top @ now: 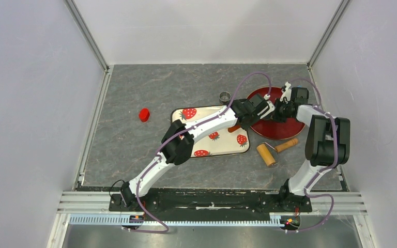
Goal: Roll out the dumpling wrappers from the dough
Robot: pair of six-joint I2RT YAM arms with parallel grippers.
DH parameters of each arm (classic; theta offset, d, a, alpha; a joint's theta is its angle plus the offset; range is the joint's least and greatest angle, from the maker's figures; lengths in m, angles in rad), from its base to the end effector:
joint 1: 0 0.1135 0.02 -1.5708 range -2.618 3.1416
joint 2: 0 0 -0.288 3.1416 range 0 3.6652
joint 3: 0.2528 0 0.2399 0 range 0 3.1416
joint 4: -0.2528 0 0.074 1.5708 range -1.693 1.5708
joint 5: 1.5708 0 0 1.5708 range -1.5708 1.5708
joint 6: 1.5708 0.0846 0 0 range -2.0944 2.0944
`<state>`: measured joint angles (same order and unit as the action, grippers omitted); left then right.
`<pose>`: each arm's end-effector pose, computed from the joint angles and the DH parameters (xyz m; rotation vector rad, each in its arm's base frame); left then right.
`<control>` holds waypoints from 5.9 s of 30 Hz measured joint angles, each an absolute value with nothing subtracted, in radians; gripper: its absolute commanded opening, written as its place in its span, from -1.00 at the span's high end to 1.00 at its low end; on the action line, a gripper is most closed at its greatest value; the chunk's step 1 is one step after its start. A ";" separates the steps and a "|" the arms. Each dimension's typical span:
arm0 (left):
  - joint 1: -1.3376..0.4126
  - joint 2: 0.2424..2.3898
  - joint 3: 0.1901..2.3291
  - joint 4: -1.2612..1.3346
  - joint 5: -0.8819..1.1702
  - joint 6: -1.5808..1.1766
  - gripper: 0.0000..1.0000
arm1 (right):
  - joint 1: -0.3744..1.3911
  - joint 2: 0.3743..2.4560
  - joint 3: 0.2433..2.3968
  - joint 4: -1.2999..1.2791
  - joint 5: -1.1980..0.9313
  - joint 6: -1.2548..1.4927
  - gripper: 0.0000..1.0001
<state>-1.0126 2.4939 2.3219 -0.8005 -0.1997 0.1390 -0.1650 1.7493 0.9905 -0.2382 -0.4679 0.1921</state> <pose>0.3199 -0.4807 0.1770 1.3050 2.1530 -0.0999 0.3635 -0.0218 0.1551 0.2723 2.5029 0.6085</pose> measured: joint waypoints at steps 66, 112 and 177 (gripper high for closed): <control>-0.645 1.265 0.892 -0.448 -0.099 -0.352 0.96 | -0.151 1.326 0.805 -0.233 -0.519 0.237 -0.78; -0.081 1.435 0.813 -0.452 0.240 -0.437 -0.49 | -0.151 1.255 0.622 -0.128 -0.564 0.296 -0.96; -0.054 1.214 0.218 0.681 -0.033 -0.085 -0.59 | -0.150 1.127 0.004 1.047 0.003 0.046 -0.96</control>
